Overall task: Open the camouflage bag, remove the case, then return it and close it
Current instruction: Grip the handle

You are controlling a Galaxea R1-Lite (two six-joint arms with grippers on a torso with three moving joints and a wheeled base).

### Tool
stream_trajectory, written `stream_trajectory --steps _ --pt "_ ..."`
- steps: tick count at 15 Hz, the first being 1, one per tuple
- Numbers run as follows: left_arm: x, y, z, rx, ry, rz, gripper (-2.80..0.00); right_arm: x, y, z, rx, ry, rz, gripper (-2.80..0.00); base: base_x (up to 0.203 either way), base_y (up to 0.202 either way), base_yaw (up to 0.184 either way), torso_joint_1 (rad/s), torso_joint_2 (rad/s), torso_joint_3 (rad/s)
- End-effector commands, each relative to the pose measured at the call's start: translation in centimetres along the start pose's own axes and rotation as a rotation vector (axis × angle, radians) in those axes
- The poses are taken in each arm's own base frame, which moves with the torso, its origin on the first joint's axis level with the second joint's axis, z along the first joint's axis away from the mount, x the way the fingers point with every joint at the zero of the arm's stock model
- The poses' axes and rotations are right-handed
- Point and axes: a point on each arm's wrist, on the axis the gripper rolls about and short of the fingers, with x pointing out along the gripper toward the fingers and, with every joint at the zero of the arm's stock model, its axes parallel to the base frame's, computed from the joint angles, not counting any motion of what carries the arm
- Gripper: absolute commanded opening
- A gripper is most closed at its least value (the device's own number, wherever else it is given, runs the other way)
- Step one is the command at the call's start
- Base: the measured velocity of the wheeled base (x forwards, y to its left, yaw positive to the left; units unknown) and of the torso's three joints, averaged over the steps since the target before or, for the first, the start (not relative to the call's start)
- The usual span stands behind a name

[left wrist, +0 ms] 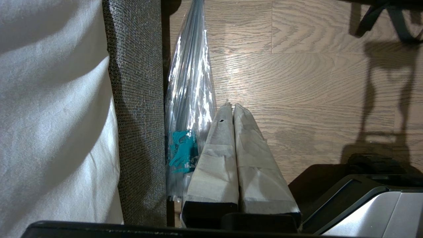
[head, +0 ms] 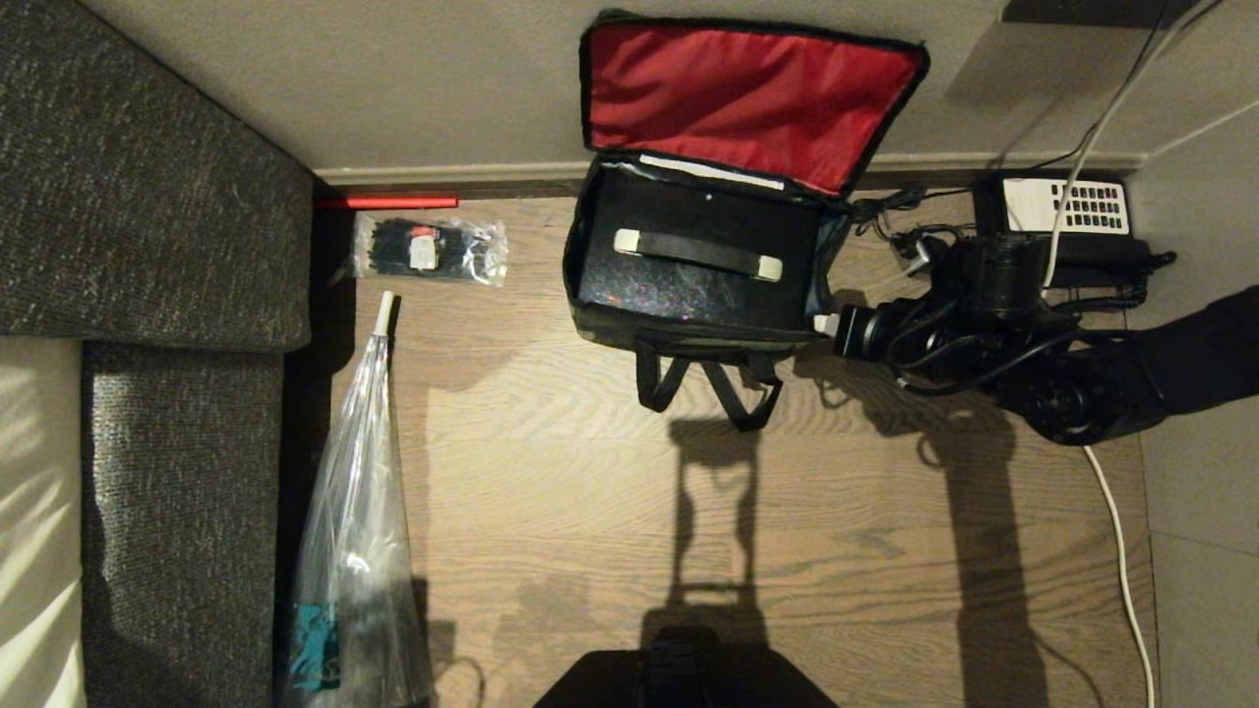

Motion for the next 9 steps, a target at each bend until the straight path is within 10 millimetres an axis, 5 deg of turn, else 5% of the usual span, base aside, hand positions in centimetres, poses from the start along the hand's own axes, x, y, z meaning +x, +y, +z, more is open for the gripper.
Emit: stream_trajectory --steps 1,9 --pt "0.0 0.0 -0.1 0.001 0.001 0.0 -2.8 -0.3 -0.9 1.0 -0.019 -0.029 0.024 -2.8 0.0 0.0 0.0 0.0 0.0 0.0" --pt "0.0 0.0 -0.1 0.001 0.001 0.0 -2.8 0.1 -3.0 2.4 -0.046 -0.051 0.065 -2.8 0.0 0.0 0.0 0.0 0.0 0.0"
